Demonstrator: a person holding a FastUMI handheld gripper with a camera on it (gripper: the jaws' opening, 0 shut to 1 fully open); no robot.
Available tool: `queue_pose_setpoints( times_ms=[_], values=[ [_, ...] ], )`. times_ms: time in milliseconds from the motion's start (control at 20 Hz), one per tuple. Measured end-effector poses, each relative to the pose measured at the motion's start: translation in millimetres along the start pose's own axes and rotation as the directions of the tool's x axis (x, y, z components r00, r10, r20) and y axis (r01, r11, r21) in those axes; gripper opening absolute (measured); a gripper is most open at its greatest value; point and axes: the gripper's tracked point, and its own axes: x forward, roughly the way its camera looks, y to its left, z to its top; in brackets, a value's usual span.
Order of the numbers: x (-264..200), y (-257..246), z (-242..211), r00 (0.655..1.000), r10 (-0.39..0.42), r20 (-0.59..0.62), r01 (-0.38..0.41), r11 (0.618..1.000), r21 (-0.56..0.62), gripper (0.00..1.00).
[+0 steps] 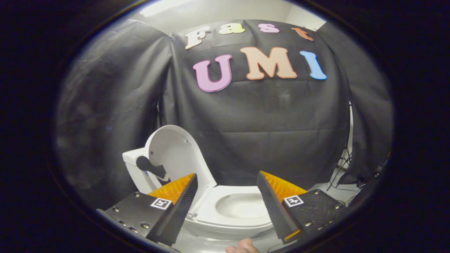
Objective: Open the toilet lid.
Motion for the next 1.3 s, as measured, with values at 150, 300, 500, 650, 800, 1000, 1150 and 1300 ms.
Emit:
queue_pose_setpoints(
  times_ms=[150, 300, 500, 650, 800, 1000, 1150, 1300],
  values=[
    [-15.7, -17.5, 8.6, 1.0, -0.005, 0.013, 0.005, 1.0, -0.02, 1.0],
    [-28.2, -41.0, 16.7, 0.999, -0.025, 0.037, 0.026, 0.999, -0.025, 1.0],
    [-38.5, -62.8, 34.4, 0.997, -0.029, 0.07, 0.026, 0.999, 0.03, 1.0],
    [-42.0, -86.6, 37.1, 0.994, -0.049, 0.093, 0.046, 0.998, 0.037, 1.0],
    [-39.9, -103.4, 19.1, 0.996, -0.072, 0.06, 0.071, 0.997, 0.015, 1.0],
    [-39.5, -101.9, 12.0, 0.995, -0.064, 0.075, 0.067, 0.997, -0.037, 1.0],
    [-32.4, -98.9, 7.0, 0.995, -0.062, 0.075, 0.068, 0.995, -0.075, 1.0],
    [-24.4, -95.7, 4.7, 0.995, -0.062, 0.072, 0.065, 0.997, -0.031, 1.0]
  ],
)
